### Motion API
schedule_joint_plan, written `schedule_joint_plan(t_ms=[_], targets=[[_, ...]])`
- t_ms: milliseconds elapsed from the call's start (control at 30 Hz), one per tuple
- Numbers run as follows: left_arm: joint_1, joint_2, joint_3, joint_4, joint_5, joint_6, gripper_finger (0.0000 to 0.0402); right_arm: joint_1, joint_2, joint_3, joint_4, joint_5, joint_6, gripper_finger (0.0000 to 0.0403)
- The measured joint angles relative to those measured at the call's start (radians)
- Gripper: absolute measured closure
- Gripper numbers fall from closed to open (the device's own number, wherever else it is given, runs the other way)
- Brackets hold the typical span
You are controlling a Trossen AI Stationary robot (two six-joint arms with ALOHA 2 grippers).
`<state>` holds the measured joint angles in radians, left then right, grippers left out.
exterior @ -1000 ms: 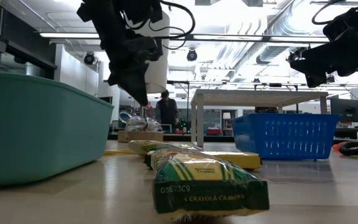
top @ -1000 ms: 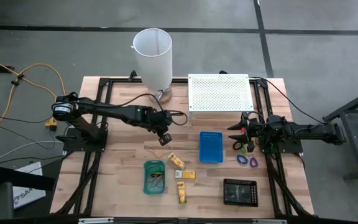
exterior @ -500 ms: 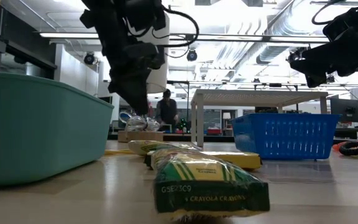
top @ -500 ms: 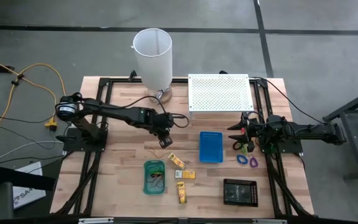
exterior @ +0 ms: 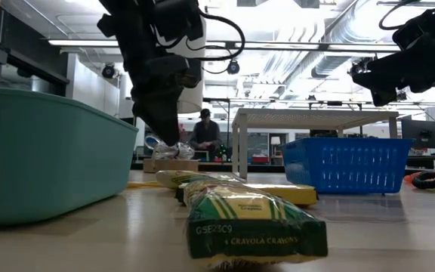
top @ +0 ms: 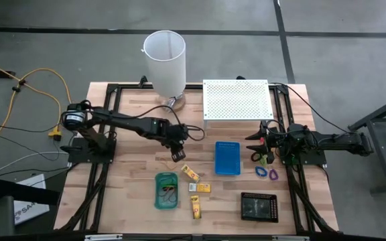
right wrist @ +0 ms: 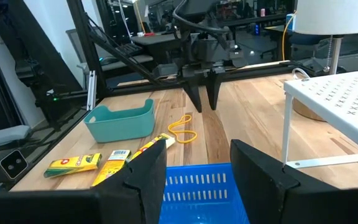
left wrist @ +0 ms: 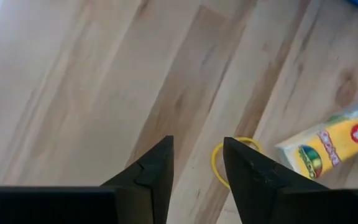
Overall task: Pick & Place Office Desk Supplies
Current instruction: Put the yellow rubber band into the green bin
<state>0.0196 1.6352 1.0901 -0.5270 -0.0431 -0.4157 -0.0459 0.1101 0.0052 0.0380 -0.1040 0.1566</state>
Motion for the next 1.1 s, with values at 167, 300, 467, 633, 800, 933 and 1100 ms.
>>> schedule_joint_plan(t_ms=[167, 300, 467, 633, 800, 933, 1100], targets=[[-0.025, 0.000, 0.000, 0.001, 0.000, 0.082, 0.0268, 0.000, 0.000, 0.000, 0.000, 0.000, 0.000, 0.0237], [-0.046, 0.000, 0.000, 0.006, -0.014, 0.187, 0.0268, 0.000, 0.000, 0.000, 0.000, 0.000, 0.000, 0.0237], [-0.062, 0.000, 0.000, 0.016, -0.019, 0.237, 0.0268, 0.000, 0.000, 0.000, 0.000, 0.000, 0.000, 0.0237], [-0.065, 0.015, 0.000, 0.022, -0.016, 0.241, 0.0268, 0.000, 0.000, 0.000, 0.000, 0.000, 0.000, 0.0237], [-0.051, 0.060, 0.000, 0.038, 0.090, 0.285, 0.0268, 0.000, 0.000, 0.000, 0.001, 0.000, 0.000, 0.0237], [-0.030, 0.083, 0.000, 0.057, 0.144, 0.311, 0.0268, 0.000, 0.000, 0.000, 0.000, 0.000, 0.000, 0.0237], [-0.027, 0.095, 0.000, 0.056, 0.124, 0.369, 0.0268, 0.000, 0.000, 0.000, 0.000, 0.000, 0.000, 0.0237]])
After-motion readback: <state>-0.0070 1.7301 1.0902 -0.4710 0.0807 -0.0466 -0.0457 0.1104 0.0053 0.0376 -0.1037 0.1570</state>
